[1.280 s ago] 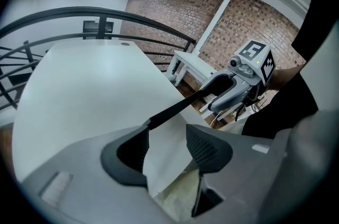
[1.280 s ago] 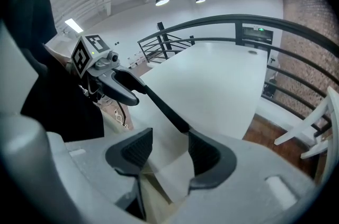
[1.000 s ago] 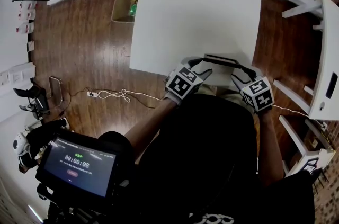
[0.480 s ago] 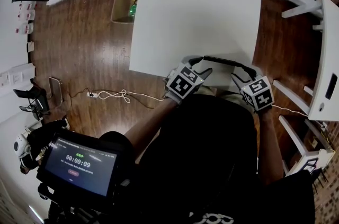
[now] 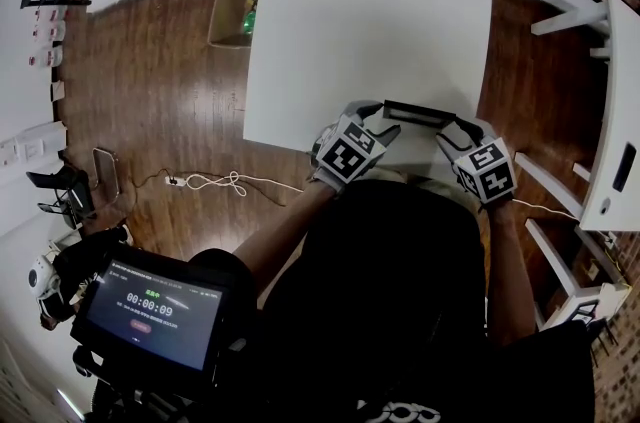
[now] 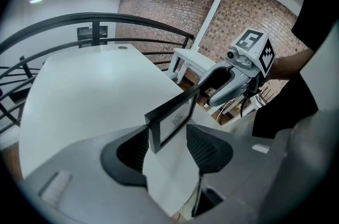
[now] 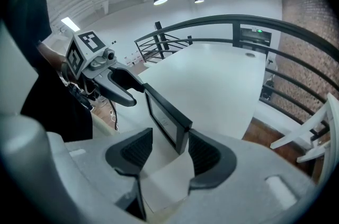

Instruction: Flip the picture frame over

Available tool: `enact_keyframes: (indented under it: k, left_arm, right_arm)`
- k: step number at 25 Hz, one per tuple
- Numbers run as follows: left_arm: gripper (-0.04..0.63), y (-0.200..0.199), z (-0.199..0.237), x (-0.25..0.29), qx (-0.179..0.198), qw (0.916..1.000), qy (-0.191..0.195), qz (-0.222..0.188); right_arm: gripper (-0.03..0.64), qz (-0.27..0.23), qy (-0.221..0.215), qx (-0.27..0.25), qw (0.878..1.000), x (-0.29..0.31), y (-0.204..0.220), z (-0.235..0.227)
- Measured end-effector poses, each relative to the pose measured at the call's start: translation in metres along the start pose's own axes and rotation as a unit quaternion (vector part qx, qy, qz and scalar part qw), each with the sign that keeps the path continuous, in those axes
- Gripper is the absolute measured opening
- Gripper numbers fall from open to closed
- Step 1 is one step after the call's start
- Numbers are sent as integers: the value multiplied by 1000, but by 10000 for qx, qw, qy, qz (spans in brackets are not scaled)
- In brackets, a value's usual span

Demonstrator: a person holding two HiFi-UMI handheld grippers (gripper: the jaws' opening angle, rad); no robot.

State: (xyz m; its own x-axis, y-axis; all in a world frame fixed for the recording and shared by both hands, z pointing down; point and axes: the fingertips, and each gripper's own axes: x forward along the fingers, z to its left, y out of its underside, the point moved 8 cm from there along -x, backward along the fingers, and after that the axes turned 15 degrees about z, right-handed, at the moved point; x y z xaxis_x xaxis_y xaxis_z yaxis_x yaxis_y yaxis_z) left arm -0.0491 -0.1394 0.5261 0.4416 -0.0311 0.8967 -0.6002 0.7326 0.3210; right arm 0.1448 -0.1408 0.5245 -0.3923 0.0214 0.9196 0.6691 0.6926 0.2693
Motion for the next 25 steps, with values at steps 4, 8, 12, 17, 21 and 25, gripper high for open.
enact_keyframes:
  k: [4,8,12,17,21,25]
  left_arm:
    - [229,-8,8,5,41,10000,-3,3]
    - [229,-13,34,21,23,9998,7,218]
    - [229,-20,49,38,50,9994,63,331]
    - [229,-20,47,43,105,9985,130,527]
    - [229,-21,48,53,144,9973,192,698]
    - [229,-20,47,60,113,9961,253,835]
  right_arm:
    - [193,43,-27,20,10000,5,-6,-10]
    - [195,193,-49,-33,9998,25,-23,-26]
    - [198,277,-107,-9,9996,39,-30,-42]
    - [199,373,-147,122,9991,44,-26,-44]
    - [199,524,-187,226,9982,53,-24,-52]
    - [201,634,-231,329,9972,60,-21,-56]
